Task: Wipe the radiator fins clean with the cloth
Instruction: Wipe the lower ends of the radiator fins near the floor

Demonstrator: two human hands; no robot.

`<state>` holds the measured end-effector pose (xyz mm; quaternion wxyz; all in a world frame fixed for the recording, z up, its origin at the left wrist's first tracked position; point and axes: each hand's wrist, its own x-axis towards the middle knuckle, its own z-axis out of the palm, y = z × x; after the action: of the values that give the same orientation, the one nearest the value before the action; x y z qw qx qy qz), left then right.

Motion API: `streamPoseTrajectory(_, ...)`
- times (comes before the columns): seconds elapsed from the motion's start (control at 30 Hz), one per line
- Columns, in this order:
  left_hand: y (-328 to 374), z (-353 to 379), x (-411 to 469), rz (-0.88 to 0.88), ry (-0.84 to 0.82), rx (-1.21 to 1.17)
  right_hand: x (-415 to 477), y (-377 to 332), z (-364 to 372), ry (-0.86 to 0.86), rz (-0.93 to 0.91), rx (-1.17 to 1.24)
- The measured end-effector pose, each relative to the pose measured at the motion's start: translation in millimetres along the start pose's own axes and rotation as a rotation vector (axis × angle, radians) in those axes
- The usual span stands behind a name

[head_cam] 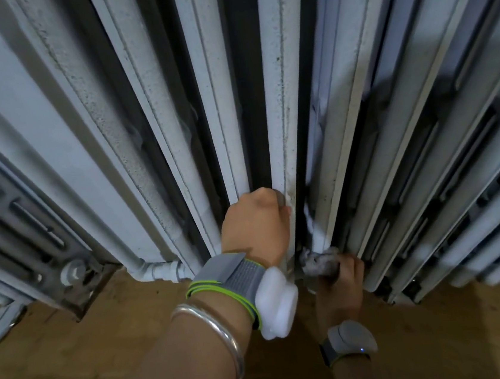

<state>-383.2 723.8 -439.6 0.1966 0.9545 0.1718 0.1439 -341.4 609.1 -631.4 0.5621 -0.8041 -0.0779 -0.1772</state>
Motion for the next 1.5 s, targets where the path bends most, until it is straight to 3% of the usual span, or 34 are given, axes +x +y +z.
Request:
streamPoseTrajectory(0.1, 0.3, -0.1, 0.4, -0.005, 0.006, -0.01, -13.4, 33.1, 5.1, -0.091, 0.142, -0.071)
streamPoseTrajectory(0.2, -1.1, 0.7, 0.7, 0.008, -0.001, 0.009, -17.7, 44.9, 2.0, -0.241, 0.615, -0.056)
streamPoseTrajectory(0.27, -1.7, 1.1, 1.0, 0.007, -0.008, 0.012, -20.0, 46.0, 1.0, -0.343, 0.787, -0.088)
streamPoseTrajectory(0.4, -2.1, 0.2, 2.5, 0.002, -0.018, 0.005, -19.8, 41.2, 10.0, -0.294, 1.002, 0.033)
streamPoseTrajectory(0.53, -3.0, -1.7, 1.0, 0.015, -0.041, 0.012, -9.5, 27.0, 7.7, -0.17, 1.095, 0.324)
streamPoseTrajectory(0.63, -4.4, -2.4, 0.8, 0.025, -0.057, 0.013, -6.0, 13.8, 8.4, -0.056, 1.051, 0.455)
streamPoseTrajectory(0.8, -5.7, -4.4, -0.5, 0.04, -0.106, 0.02, 4.3, -20.4, -1.8, -0.063, 0.897, 0.57)
streamPoseTrajectory(0.9, -6.5, -7.6, -1.7, 0.049, -0.143, 0.009, 5.9, -36.4, -4.8, 0.021, 0.822, 0.667)
streamPoseTrajectory(1.0, -6.8, -11.7, -2.6, 0.051, -0.168, 0.0, 6.6, -58.9, -16.2, 0.09, 0.612, 0.57)
streamPoseTrajectory(1.13, -7.0, -10.0, -2.7, 0.03, -0.166, 0.1, 15.6, -85.9, -30.5, 0.236, 0.172, 0.372)
streamPoseTrajectory(1.2, -5.4, -9.4, -1.5, 0.009, -0.167, 0.15, 24.2, -87.6, -26.6, 0.231, -0.019, 0.214)
streamPoseTrajectory(1.5, 2.8, 2.9, 1.3, 0.014, -0.211, 0.1, 27.6, -55.9, -13.3, 0.117, -0.195, 0.028)
